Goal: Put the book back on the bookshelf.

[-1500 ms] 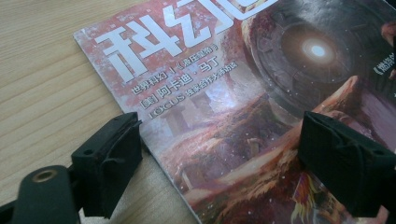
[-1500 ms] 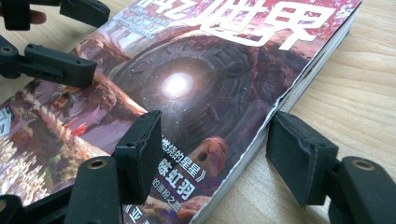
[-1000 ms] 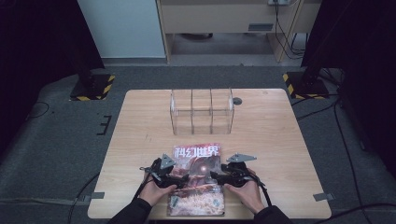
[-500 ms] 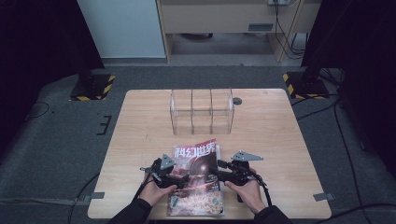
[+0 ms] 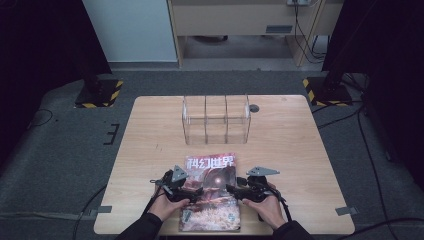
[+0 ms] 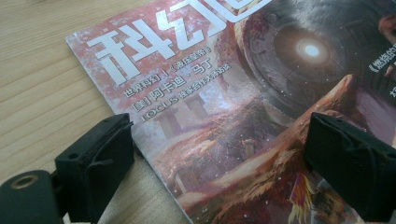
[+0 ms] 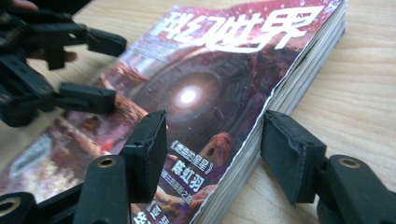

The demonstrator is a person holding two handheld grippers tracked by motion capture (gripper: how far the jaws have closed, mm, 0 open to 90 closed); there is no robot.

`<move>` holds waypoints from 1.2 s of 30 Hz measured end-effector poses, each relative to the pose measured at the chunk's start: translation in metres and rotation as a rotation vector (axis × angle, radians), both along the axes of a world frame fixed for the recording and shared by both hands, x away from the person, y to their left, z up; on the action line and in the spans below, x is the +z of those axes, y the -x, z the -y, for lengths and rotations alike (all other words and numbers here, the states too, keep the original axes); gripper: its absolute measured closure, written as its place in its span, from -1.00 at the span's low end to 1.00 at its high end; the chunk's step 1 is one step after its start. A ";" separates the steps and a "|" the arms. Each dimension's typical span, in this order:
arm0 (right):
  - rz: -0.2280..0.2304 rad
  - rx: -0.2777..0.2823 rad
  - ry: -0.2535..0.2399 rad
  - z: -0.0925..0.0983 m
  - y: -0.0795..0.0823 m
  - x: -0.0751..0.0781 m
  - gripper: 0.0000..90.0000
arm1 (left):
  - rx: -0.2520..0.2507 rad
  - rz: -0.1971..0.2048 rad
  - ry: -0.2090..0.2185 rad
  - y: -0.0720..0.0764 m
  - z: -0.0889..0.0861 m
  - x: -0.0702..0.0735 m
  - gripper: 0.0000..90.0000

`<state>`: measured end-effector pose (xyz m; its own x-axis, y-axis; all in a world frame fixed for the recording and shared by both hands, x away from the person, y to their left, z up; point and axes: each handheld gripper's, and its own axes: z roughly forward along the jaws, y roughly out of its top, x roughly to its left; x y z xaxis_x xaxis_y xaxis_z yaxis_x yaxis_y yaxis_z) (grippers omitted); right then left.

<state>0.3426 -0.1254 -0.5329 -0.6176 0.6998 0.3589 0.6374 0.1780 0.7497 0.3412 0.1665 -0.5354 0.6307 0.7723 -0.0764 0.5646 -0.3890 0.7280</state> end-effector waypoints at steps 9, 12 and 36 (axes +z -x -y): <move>0.069 0.006 -0.102 -0.004 -0.007 0.006 -0.06 | 0.003 -0.001 -0.002 0.000 0.000 0.000 -0.85; 0.035 -0.007 -0.038 -0.001 -0.008 -0.001 -0.12 | 0.003 -0.001 -0.002 0.000 0.000 0.000 -0.85; 0.043 -0.052 0.054 -0.001 -0.025 0.002 -0.14 | 0.005 -0.001 -0.001 -0.001 0.000 0.000 -0.86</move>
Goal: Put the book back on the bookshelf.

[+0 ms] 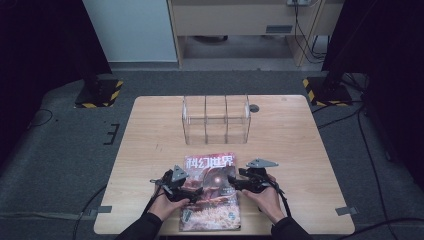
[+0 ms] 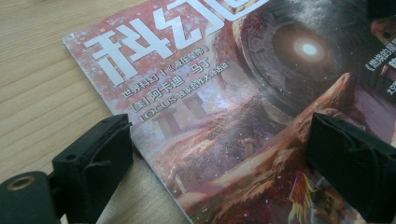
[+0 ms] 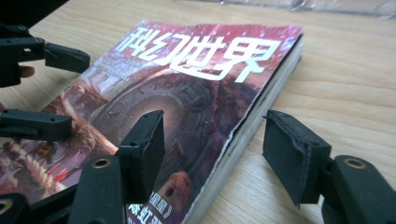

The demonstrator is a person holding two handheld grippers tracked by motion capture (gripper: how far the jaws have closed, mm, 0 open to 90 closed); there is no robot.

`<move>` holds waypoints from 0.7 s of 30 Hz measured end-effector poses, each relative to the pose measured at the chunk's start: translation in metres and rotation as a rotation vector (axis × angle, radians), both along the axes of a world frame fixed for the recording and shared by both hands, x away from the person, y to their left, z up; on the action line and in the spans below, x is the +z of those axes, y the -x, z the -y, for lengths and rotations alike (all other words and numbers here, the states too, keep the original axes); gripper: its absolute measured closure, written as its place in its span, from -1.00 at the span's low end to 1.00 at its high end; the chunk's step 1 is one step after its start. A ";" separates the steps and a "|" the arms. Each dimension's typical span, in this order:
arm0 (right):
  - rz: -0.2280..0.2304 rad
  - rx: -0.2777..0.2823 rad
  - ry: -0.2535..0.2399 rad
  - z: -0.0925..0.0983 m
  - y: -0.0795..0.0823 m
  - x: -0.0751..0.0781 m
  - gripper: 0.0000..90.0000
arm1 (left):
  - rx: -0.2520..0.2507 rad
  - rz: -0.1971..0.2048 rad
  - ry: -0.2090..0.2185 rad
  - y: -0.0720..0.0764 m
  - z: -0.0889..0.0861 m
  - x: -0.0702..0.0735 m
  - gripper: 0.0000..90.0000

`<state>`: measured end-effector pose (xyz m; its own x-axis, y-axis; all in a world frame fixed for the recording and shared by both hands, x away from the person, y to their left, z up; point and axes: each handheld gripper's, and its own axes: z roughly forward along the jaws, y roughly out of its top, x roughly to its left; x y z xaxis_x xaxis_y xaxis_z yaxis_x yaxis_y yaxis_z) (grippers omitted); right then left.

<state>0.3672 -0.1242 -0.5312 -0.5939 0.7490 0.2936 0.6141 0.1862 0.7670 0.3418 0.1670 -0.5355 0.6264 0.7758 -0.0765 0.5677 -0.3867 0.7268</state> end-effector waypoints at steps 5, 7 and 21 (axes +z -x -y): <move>-0.016 0.024 0.016 -0.009 -0.001 -0.007 -0.17 | 0.000 0.000 0.000 0.000 0.000 0.000 -0.86; -0.013 0.019 0.016 -0.011 0.000 -0.007 -0.19 | 0.000 0.000 -0.001 0.000 0.000 0.000 -0.86; 0.046 0.051 -0.170 -0.009 0.006 0.010 -0.09 | -0.004 -0.001 0.000 0.000 0.000 0.000 -0.86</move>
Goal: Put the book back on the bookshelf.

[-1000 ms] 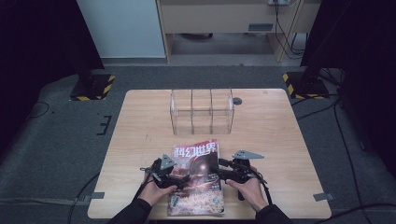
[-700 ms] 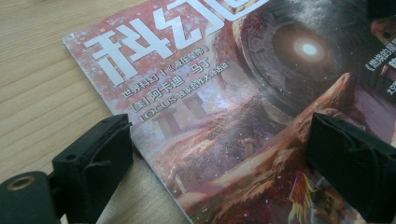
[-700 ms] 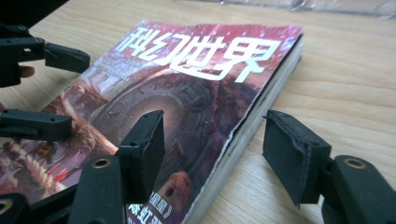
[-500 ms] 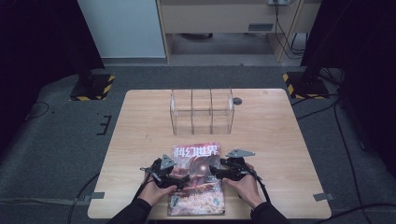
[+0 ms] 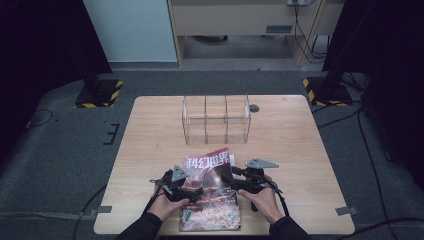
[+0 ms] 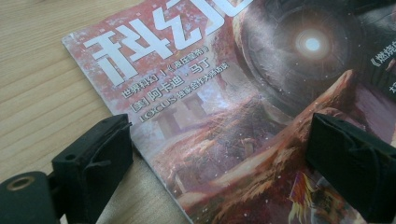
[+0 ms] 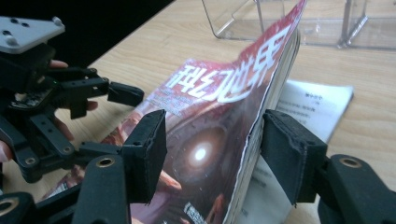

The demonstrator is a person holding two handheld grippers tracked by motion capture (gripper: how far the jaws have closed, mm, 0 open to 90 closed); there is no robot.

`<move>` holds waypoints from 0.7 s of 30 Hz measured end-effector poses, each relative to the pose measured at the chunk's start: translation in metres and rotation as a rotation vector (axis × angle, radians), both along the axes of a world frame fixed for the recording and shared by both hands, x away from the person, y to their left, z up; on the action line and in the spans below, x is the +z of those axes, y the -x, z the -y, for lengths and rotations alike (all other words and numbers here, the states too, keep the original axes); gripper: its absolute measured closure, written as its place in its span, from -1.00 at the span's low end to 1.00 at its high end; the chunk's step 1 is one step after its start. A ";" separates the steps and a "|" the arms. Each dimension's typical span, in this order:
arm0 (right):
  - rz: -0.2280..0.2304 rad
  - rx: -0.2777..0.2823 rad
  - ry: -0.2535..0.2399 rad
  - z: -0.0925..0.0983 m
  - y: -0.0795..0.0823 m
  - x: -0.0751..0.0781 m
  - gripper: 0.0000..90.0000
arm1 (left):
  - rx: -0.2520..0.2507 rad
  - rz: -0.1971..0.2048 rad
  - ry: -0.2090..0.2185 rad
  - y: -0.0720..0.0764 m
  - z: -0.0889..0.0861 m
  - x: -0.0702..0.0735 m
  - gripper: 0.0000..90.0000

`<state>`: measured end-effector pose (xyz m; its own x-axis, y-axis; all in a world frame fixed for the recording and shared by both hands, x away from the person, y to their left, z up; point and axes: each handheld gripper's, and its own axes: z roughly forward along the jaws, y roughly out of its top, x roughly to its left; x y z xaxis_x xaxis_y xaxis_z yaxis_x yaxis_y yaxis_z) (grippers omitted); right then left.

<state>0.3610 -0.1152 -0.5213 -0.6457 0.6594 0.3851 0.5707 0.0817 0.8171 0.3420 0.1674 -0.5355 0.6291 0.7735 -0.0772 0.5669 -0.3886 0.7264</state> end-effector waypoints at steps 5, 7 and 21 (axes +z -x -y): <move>-0.097 0.009 0.060 0.003 0.003 -0.010 -0.06 | 0.000 0.000 0.001 0.000 0.000 0.000 -0.86; -0.163 0.047 0.052 0.003 0.005 -0.015 -0.05 | 0.000 0.000 0.001 0.000 0.000 0.000 -0.86; -0.132 0.058 0.057 -0.003 -0.001 -0.021 0.27 | -0.008 -0.001 0.005 -0.001 -0.001 0.000 -0.86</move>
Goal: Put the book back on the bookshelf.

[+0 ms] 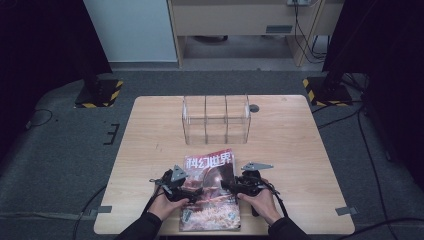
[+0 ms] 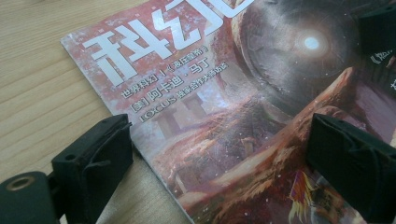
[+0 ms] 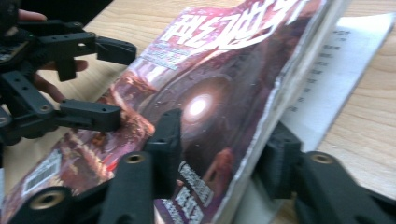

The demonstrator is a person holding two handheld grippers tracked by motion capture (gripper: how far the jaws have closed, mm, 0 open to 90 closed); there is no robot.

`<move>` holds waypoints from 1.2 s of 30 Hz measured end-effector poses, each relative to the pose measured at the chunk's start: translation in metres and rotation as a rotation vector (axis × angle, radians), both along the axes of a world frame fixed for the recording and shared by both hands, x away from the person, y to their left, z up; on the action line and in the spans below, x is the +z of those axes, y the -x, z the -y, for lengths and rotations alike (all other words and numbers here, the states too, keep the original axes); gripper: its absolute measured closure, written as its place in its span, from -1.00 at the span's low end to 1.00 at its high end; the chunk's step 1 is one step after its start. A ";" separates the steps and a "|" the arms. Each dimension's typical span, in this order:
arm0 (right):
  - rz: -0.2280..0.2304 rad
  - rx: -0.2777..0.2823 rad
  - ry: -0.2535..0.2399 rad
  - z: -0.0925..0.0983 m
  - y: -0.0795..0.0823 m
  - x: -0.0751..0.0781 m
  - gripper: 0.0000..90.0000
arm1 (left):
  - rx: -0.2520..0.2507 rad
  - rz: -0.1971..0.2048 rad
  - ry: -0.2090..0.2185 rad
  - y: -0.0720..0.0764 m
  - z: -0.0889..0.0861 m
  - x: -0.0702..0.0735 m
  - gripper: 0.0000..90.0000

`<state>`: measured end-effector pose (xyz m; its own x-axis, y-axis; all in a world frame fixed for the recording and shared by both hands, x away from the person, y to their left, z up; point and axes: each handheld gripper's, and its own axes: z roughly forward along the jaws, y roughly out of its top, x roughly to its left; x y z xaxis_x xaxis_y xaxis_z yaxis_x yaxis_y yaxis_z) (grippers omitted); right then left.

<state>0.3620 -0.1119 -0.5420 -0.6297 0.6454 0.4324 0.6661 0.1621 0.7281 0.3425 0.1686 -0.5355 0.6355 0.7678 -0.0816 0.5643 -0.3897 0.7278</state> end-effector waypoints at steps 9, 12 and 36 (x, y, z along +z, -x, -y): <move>0.031 -0.014 -0.014 0.004 0.001 0.004 0.78 | 0.021 -0.023 0.027 -0.003 -0.009 0.008 -0.60; 0.053 -0.006 -0.032 0.004 0.003 0.007 0.87 | 0.021 -0.015 0.060 -0.004 -0.012 0.011 -0.57; 0.162 0.080 -0.118 0.018 0.007 0.036 0.93 | -0.048 -0.069 0.152 -0.014 -0.019 0.007 -0.57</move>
